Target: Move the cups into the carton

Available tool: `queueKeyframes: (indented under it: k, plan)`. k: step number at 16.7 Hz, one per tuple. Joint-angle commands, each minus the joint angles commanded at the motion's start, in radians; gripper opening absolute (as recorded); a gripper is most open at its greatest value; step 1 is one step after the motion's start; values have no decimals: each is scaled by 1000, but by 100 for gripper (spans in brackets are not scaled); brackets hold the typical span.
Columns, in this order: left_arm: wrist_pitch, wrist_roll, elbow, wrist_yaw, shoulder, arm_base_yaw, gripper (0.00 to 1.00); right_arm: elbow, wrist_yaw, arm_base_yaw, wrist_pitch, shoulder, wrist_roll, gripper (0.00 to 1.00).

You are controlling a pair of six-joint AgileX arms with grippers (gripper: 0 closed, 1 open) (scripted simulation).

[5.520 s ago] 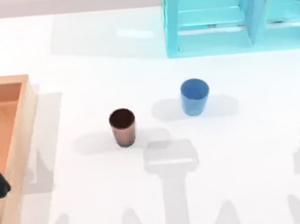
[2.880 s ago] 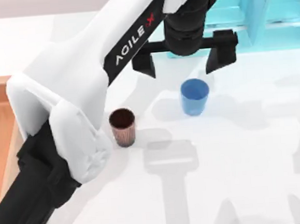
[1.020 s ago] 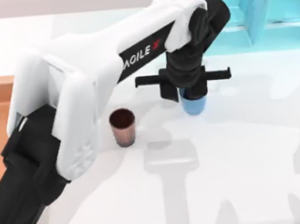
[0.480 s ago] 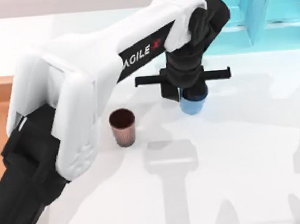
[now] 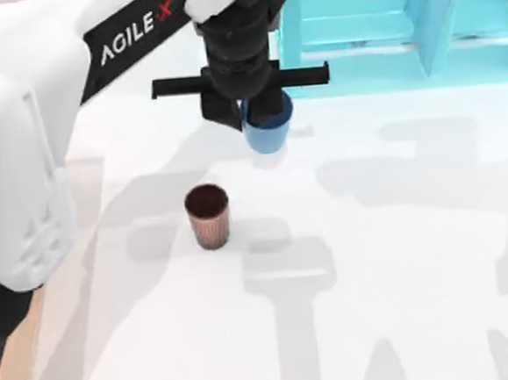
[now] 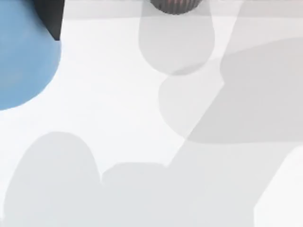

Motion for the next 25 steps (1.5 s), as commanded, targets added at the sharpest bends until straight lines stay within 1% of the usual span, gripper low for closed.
queueKeyframes:
  k: [3, 9, 12, 15, 20, 22, 23, 25]
  plan:
    - [-31, 43, -52, 5, -78, 45, 0, 0, 0, 0, 0, 0, 0, 100]
    - [-32, 59, -60, 6, -92, 55, 0, 0, 0, 0, 0, 0, 0, 100]
    - [-42, 152, -129, 23, -167, 148, 0, 0, 0, 0, 0, 0, 0, 100]
    - [-64, 333, -261, 49, -290, 335, 0, 0, 0, 0, 0, 0, 0, 100]
    - [-112, 758, -581, 89, -555, 784, 0, 0, 0, 0, 0, 0, 0, 100]
    - [-124, 910, -704, 106, -667, 940, 0, 0, 0, 0, 0, 0, 0, 100]
    - [-128, 973, -759, 114, -720, 1003, 0, 0, 0, 0, 0, 0, 0, 100]
    - [-130, 1065, -847, 131, -808, 1097, 0, 0, 0, 0, 0, 0, 0, 100]
